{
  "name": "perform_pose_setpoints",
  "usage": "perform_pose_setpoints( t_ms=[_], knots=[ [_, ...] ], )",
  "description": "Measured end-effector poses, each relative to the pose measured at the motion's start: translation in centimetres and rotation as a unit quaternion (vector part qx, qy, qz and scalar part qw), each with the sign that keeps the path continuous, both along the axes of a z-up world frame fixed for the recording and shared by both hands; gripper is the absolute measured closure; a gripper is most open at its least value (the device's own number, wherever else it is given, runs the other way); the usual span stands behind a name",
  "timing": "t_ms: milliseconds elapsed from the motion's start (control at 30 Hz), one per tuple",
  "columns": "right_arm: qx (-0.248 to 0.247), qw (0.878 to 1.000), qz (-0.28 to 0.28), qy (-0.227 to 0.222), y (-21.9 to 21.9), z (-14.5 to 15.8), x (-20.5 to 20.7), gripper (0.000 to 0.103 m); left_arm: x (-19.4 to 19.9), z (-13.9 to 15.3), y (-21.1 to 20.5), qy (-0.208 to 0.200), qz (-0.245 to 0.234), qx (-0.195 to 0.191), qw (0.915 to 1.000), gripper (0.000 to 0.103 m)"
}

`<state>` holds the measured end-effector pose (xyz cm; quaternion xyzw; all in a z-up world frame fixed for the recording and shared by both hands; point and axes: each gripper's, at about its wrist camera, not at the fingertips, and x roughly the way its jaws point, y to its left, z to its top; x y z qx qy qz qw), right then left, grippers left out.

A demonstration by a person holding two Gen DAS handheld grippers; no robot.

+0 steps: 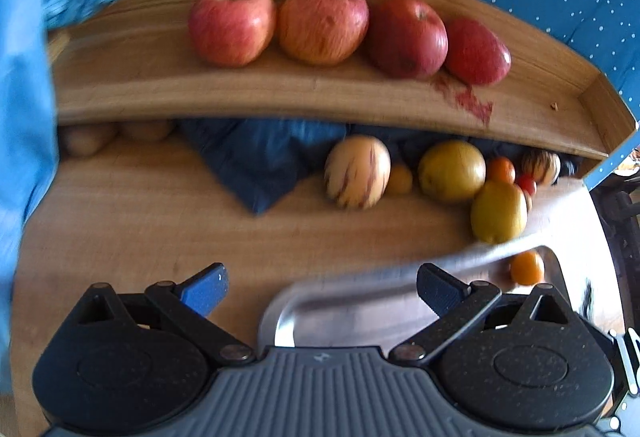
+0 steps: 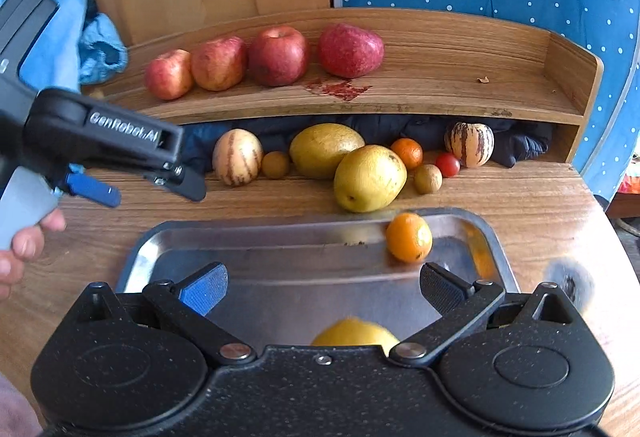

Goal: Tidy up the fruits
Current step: 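Move left tool to the striped pepino while right tool approaches a yellow pear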

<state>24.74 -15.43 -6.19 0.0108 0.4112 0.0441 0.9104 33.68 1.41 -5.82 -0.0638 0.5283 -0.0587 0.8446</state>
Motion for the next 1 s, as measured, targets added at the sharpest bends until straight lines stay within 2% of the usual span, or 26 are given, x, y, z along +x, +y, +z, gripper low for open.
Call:
perform_pose_setpoints(
  t_ms=[233,467,633,733,900,1000],
  knots=[
    [-0.043,0.999,-0.022,0.016,-0.3,-0.1,4.0,0.001,4.5,-1.6,-0.7,-0.002,-0.026,-0.023,0.9994,0.001],
    [-0.072,0.996,-0.035,0.037,-0.7,-1.2,7.9,0.001,6.7,-3.4,-1.2,0.013,-0.031,-0.043,0.9985,0.001],
    [-0.072,0.995,-0.041,0.052,-0.7,-2.1,9.9,0.012,7.3,-4.1,-1.7,0.012,-0.043,-0.045,0.9980,0.001],
    [-0.076,0.995,-0.042,0.057,-0.4,-2.4,10.7,0.018,7.3,-4.2,-2.0,0.008,-0.046,-0.049,0.9977,0.006],
    [-0.080,0.994,-0.044,0.066,-0.2,-3.0,11.7,0.030,7.4,-4.4,-2.5,-0.001,-0.043,-0.044,0.9981,0.025],
    [-0.083,0.993,-0.051,0.073,-0.2,-3.3,12.1,0.033,7.4,-4.3,-2.5,-0.006,-0.043,-0.046,0.9980,0.031]
  ],
)
